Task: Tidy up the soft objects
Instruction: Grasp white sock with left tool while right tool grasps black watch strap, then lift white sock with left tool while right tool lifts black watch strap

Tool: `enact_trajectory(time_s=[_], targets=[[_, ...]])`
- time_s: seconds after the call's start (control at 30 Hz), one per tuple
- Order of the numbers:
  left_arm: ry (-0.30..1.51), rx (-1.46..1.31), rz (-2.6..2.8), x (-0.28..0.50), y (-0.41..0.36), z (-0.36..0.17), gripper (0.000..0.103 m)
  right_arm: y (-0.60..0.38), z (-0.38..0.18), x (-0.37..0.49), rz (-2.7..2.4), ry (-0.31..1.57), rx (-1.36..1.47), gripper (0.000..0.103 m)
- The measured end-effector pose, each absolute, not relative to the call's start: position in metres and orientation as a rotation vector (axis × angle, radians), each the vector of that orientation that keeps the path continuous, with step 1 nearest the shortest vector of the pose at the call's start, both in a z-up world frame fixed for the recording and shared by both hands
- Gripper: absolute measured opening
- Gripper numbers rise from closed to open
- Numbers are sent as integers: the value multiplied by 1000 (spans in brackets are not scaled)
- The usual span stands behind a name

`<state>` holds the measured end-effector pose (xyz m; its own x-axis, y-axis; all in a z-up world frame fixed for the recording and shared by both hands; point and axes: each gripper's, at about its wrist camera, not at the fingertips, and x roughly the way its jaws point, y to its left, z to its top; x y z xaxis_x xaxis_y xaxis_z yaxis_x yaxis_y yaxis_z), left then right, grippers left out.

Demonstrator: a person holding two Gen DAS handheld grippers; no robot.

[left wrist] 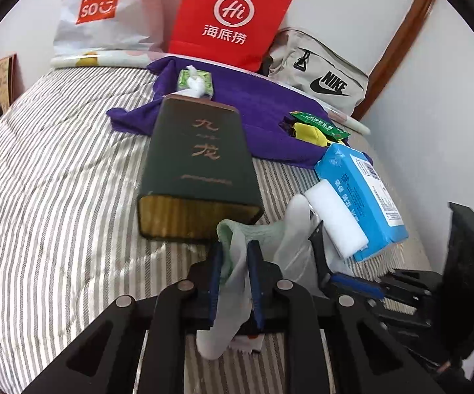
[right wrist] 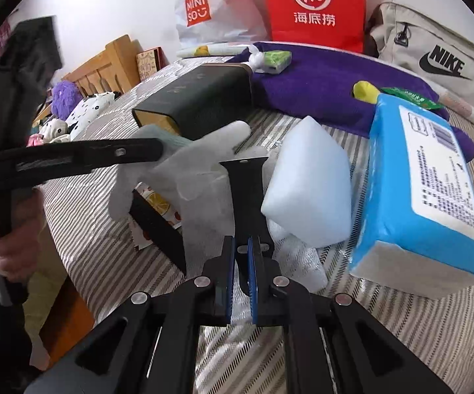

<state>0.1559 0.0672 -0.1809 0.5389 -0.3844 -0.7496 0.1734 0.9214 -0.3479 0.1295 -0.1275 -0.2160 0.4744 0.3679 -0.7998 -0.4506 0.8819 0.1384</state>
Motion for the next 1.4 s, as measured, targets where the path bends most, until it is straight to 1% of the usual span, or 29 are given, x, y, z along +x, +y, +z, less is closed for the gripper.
enact_trajectory(time_s=[0.03, 0.07, 0.1, 0.13, 0.17, 0.2, 0.3, 0.4, 0.57, 0.63, 0.67, 0.73, 0.8, 0.83, 0.87, 1.0, 1.07, 1.1, 1.13, 1.17, 1.27, 1.37, 1.4], targets=[[951, -250, -334, 153, 70, -181, 15, -127, -216, 131, 496, 952, -88, 9], [953, -250, -331, 151, 71, -181, 15, -126, -216, 132, 497, 952, -84, 14], [953, -249, -325, 148, 73, -181, 15, -125, -214, 133, 500, 947, -79, 22], [949, -251, -322, 145, 75, -180, 15, -125, -213, 133, 497, 939, -78, 26], [945, -256, -321, 141, 78, -178, 15, -123, -212, 133, 491, 932, -81, 33], [940, -263, -320, 137, 81, -176, 15, -122, -210, 134, 486, 924, -90, 35], [927, -279, -305, 129, 92, -172, 15, -116, -210, 137, 466, 914, -117, 35], [941, -340, -326, 126, 103, -175, 15, -112, -217, 144, 453, 949, -125, 35], [944, -345, -332, 125, 107, -179, 15, -112, -222, 148, 449, 965, -106, 35], [947, -358, -348, 127, 106, -180, 15, -109, -222, 147, 443, 963, -139, 30], [952, -359, -359, 129, 105, -180, 15, -108, -222, 147, 439, 962, -152, 18], [954, -362, -369, 131, 104, -181, 15, -111, -220, 149, 448, 970, -132, 18], [953, -373, -387, 133, 103, -181, 15, -116, -216, 150, 458, 982, -94, 9], [951, -376, -394, 134, 102, -181, 15, -117, -214, 150, 461, 980, -90, 9], [951, -375, -399, 135, 101, -182, 15, -119, -211, 149, 457, 976, -89, 6], [962, -359, -432, 144, 92, -184, 15, -122, -203, 143, 459, 974, -98, 5], [957, -348, -446, 148, 86, -183, 25, -121, -206, 143, 455, 983, -114, 5], [957, -345, -455, 150, 83, -183, 38, -120, -209, 144, 454, 992, -119, 5], [957, -345, -463, 153, 81, -184, 50, -120, -212, 145, 452, 999, -119, 5], [957, -342, -465, 155, 78, -184, 51, -119, -214, 147, 451, 1006, -115, 5], [970, -304, -471, 164, 66, -187, 51, -119, -218, 151, 457, 1014, -95, 6], [997, -276, -437, 173, 57, -195, 51, -120, -212, 149, 461, 997, -91, 5], [1000, -269, -428, 175, 55, -197, 50, -121, -210, 147, 468, 997, -89, 4]])
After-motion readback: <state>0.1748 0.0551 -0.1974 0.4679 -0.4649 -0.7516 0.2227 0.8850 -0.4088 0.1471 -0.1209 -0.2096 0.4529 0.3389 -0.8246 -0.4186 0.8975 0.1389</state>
